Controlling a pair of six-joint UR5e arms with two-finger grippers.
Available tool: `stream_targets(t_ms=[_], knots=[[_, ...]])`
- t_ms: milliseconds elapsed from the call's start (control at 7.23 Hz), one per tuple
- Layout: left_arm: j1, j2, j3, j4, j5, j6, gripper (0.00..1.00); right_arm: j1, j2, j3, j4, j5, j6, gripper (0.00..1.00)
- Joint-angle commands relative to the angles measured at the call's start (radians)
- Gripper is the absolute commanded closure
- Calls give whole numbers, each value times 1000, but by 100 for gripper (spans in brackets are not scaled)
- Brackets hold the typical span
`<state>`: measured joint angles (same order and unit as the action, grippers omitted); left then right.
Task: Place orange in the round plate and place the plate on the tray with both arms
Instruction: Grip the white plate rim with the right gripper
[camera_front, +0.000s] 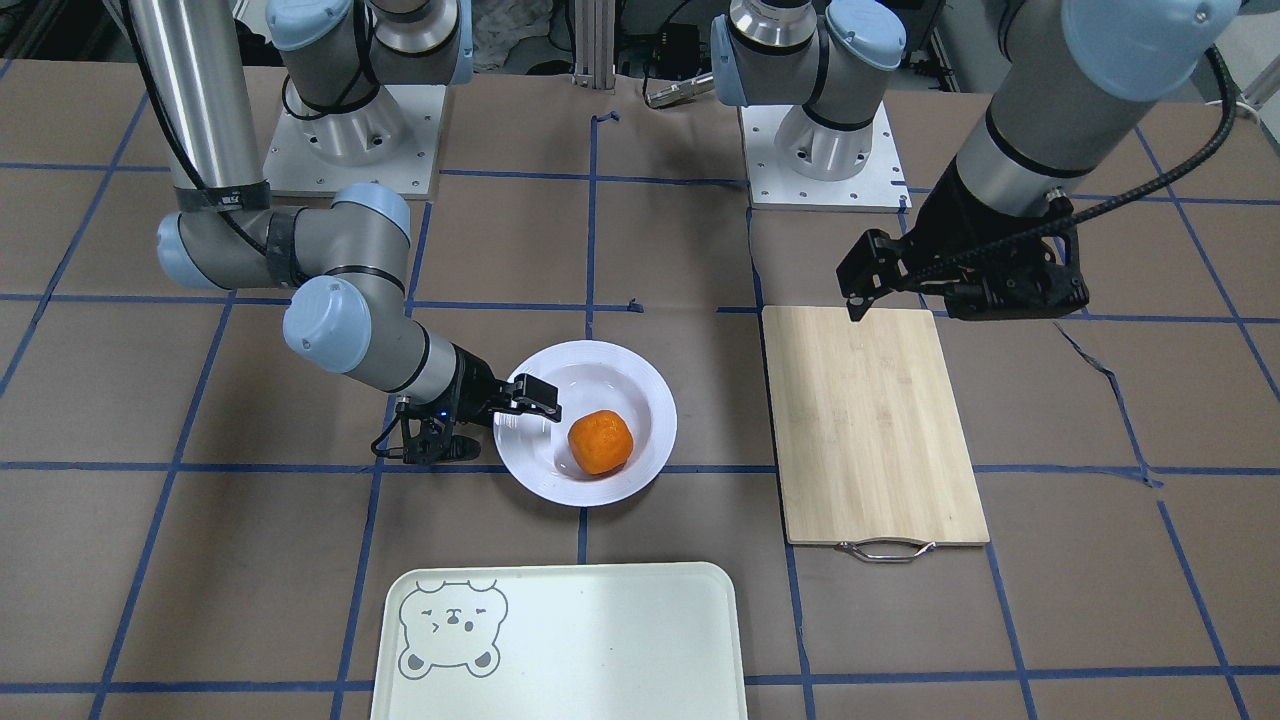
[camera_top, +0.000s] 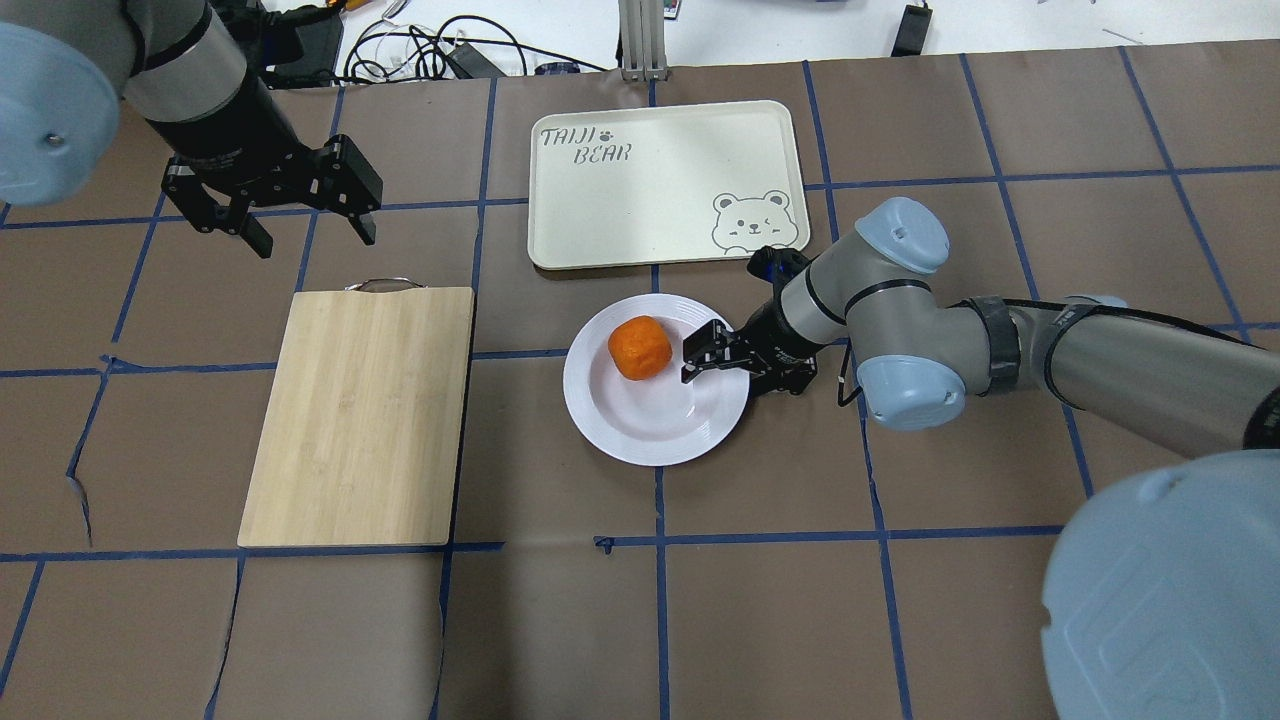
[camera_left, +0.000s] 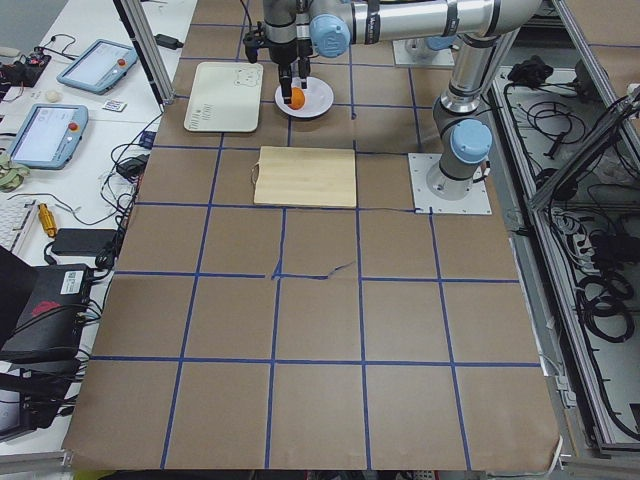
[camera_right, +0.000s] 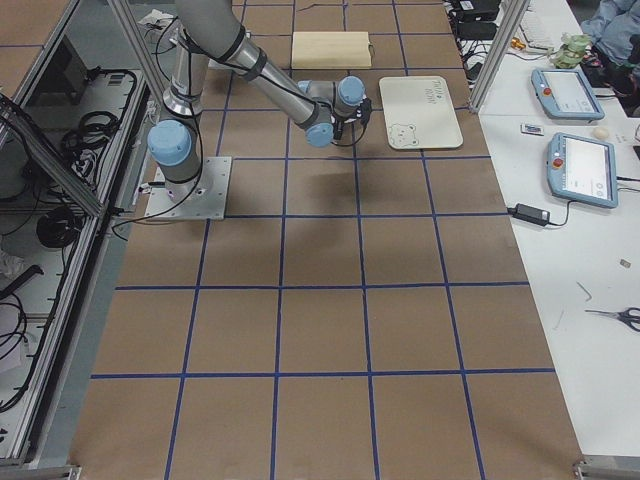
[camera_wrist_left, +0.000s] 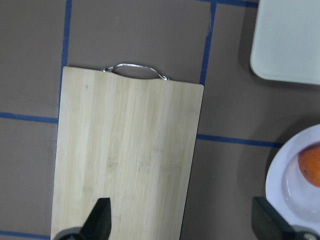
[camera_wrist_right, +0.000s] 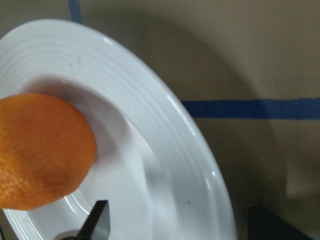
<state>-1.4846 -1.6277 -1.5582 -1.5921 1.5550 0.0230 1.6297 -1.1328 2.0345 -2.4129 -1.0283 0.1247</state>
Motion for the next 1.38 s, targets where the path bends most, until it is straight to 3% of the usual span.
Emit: stream_targets(t_ms=[0,415,553,830,1245], knots=[[3,26,-5,-55,4,35,0,4,1,6,-5,0,1,25],[18,28,-3,-66,7,101,0,4,-8,1,1,0,7,76],[12,29,-3,-66,14,101,0,5,-12,0,1,0,16,85],[14,28,-5,-59,37,101,0,16,-37,0,5,54,59,100],[14,28,-6,-57,37,103,0,1,-53,-100,44,117,105,100]])
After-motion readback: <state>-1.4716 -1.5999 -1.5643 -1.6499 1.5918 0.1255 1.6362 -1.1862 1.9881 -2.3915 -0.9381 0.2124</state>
